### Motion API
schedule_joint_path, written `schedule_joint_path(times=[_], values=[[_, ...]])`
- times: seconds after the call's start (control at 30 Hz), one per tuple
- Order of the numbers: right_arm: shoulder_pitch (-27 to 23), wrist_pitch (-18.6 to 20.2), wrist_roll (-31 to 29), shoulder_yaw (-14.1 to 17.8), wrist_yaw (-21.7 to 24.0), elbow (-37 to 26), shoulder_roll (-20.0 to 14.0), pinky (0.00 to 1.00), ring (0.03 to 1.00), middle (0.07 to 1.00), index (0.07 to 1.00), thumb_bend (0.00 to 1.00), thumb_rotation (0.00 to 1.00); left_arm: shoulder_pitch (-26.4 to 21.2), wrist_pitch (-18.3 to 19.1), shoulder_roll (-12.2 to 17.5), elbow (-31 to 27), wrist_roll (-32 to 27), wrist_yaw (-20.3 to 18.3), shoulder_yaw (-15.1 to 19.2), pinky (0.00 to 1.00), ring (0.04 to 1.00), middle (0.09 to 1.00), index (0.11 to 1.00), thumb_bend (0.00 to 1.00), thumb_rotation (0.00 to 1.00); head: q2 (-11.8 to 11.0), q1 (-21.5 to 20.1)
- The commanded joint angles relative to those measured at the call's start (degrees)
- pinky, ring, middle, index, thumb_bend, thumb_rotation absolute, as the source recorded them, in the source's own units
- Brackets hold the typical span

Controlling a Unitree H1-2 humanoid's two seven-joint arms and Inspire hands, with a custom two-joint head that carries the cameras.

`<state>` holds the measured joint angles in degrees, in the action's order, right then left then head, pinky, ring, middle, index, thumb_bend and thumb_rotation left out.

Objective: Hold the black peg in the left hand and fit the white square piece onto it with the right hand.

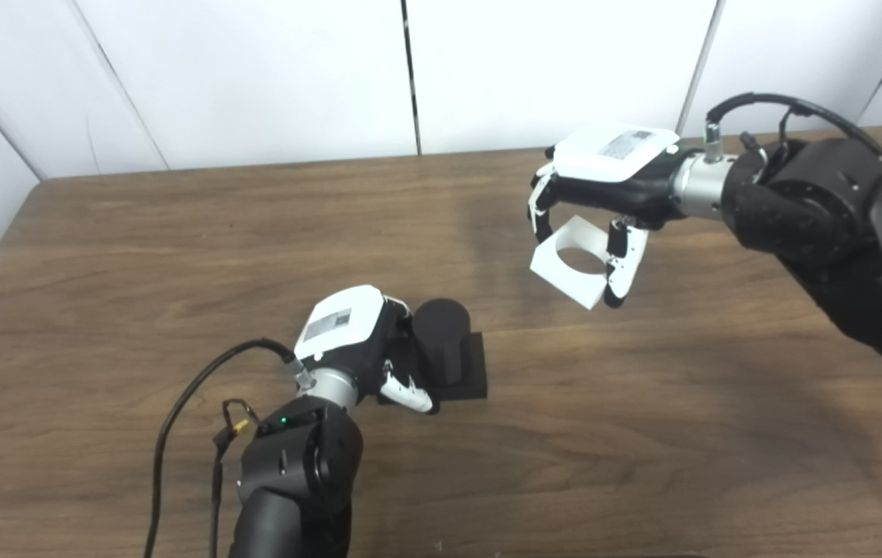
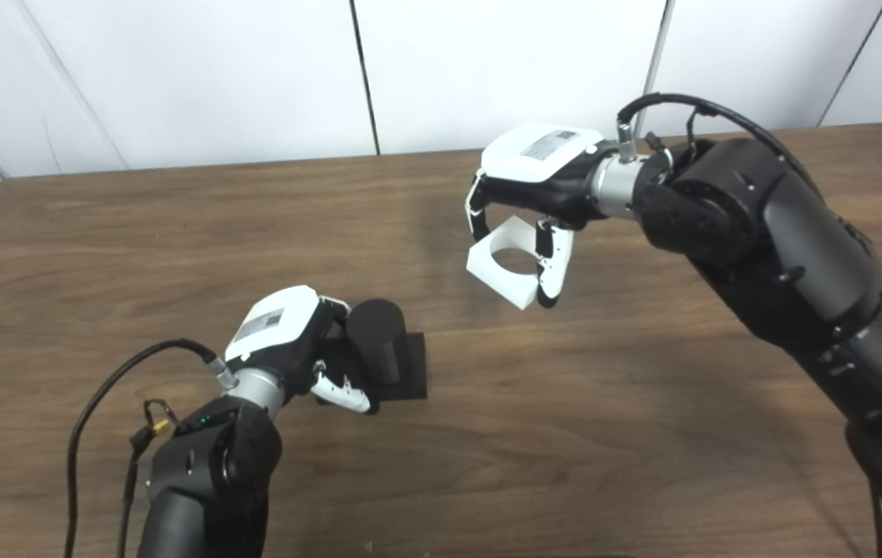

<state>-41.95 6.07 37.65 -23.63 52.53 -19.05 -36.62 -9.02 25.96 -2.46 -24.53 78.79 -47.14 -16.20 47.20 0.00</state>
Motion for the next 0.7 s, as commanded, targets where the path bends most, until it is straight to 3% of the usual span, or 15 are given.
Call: schedule_joint_path(times=[0.0,0.4,0.67], values=[[-2.52,0.04,-1.21,1.76,-0.13,-2.88,0.18,1.0,0.889,0.772,0.483,0.53,0.14,-0.93,-0.3,-0.91,1.5,-0.23,-0.58,-0.46,0.83,0.859,0.796,0.484,0.52,0.05,0.26,0.23],[-4.79,3.23,-4.19,3.28,2.77,-11.08,4.42,1.0,0.899,0.772,0.482,0.53,0.14,-1.72,-0.32,-1.09,2.38,-0.12,-0.29,-0.66,0.82,0.866,0.803,0.484,0.52,0.05,0.95,0.87],[-5.43,2.35,-3.66,2.58,2.63,-11.58,7.21,1.0,0.891,0.762,0.482,0.53,0.14,-1.99,-0.16,-1.54,2.56,0.95,-0.99,-0.85,0.82,0.869,0.801,0.484,0.52,0.05,1.09,1.11]])
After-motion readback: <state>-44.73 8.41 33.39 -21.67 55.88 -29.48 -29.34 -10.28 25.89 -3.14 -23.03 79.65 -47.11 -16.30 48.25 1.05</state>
